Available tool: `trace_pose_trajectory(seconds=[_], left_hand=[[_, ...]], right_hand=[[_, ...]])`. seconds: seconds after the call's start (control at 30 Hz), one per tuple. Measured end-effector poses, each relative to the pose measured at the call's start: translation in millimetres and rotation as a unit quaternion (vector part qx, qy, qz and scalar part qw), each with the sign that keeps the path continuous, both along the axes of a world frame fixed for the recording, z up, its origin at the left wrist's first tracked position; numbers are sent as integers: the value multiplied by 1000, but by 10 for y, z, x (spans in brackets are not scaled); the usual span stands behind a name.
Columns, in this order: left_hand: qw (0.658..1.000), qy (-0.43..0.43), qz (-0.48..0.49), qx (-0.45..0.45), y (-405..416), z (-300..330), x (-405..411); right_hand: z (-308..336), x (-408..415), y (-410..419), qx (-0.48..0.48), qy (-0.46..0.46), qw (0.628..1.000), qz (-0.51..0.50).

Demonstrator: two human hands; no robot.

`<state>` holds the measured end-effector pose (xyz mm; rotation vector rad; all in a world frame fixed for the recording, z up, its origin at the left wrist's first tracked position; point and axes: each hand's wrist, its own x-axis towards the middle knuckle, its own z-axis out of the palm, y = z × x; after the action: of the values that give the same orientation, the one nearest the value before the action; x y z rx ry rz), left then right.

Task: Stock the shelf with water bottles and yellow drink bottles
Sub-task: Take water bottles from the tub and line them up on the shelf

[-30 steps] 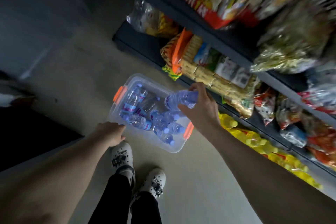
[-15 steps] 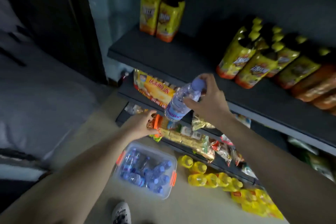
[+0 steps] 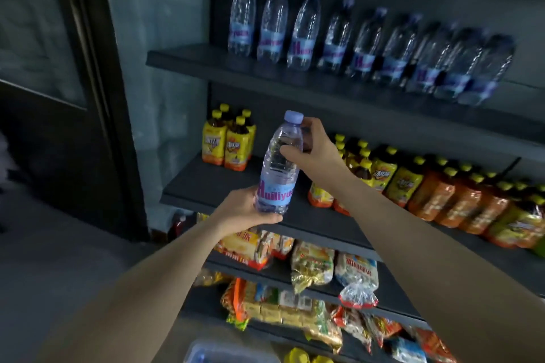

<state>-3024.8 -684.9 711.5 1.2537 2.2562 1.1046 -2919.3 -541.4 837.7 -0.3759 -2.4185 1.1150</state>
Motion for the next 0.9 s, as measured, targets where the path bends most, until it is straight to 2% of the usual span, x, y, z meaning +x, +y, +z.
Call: trace_pose_trajectory(seconds=[0.1, 0.2, 0.37, 0.47, 0.6, 0.73, 0.9], left_hand=[[999, 38, -10, -4, -2, 302, -89], [997, 72, -28, -20, 30, 593, -174], [987, 150, -43, -38, 112, 1323, -390], [979, 201, -6, -21, 151, 1846, -536], [975, 212, 56, 43, 326, 2294, -838], [953, 271, 126, 41, 692, 2505, -1271], [947, 277, 159, 36, 1275, 2493, -1558]], right_hand=[[17, 7, -103, 14, -12, 999, -27], [146, -47, -114, -5, 23, 999, -36], [725, -200, 75, 43, 37, 998, -25], [1142, -284, 257, 90, 57, 994, -24], [1632, -456, 668, 103, 94, 989, -40], [1938, -634, 1172, 93, 100, 985, -106], [1938, -792, 1845, 93, 96, 978, -163]])
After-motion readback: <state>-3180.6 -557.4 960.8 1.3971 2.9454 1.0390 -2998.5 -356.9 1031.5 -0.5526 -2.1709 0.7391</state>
